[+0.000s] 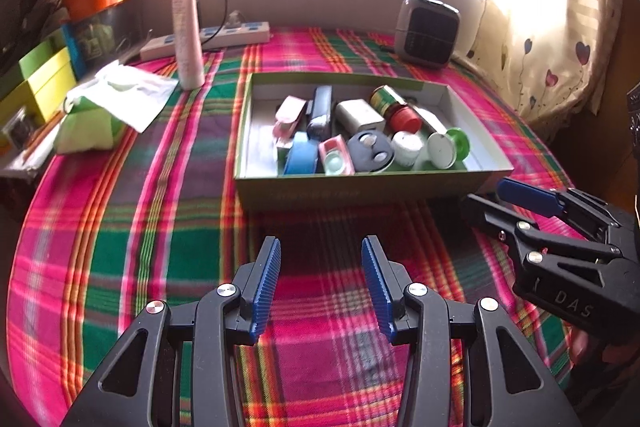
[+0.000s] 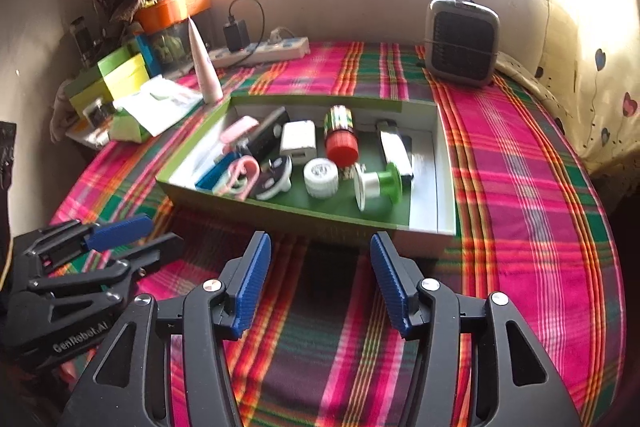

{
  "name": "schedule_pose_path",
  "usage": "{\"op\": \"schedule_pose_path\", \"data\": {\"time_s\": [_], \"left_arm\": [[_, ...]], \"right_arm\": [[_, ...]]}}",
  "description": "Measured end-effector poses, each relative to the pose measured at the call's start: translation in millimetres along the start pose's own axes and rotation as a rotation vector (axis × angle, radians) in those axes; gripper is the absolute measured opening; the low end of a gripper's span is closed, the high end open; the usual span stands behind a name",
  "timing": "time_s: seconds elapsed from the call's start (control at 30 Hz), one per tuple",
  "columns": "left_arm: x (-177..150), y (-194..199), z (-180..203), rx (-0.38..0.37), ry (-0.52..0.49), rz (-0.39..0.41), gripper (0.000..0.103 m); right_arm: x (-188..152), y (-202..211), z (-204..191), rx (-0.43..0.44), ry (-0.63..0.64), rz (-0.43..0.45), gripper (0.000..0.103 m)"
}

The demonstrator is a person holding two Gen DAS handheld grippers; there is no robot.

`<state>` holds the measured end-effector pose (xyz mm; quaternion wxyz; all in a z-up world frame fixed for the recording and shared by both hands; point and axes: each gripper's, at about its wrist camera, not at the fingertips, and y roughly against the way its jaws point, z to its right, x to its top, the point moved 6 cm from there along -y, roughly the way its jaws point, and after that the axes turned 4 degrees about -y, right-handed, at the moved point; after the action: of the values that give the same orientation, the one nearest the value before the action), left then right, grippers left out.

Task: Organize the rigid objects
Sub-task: 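Withdraw both open grippers from the green box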

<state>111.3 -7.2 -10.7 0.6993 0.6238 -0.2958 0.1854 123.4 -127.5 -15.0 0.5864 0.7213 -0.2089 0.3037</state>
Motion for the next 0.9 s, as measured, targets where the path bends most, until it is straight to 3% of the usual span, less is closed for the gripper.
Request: {"op": "schedule_pose_path", "data": {"time_s": [0.67,0.73,0.8,0.9], "left_arm": [[-14,-16,-1,0.063,0.020,-0.036,0.043],[-14,-18,0,0.074,0.016,-0.030,0.045],[-14,-19,2,0.084,0.015,-0.024,0.047],[-14,-20,5,0.108,-0.003,-0.029,0.048]], "right_arm": [[-26,-13,24,-0.102,-0.027,-0.085,0.055],[-27,-13,26,-0.121,-0.021,-0.083,0.059],[-27,-13,31,-0.137,-0.038,-0.082,0.070],[-26,-14,34,-0.139,-0.046,-0.081,0.075]]}}
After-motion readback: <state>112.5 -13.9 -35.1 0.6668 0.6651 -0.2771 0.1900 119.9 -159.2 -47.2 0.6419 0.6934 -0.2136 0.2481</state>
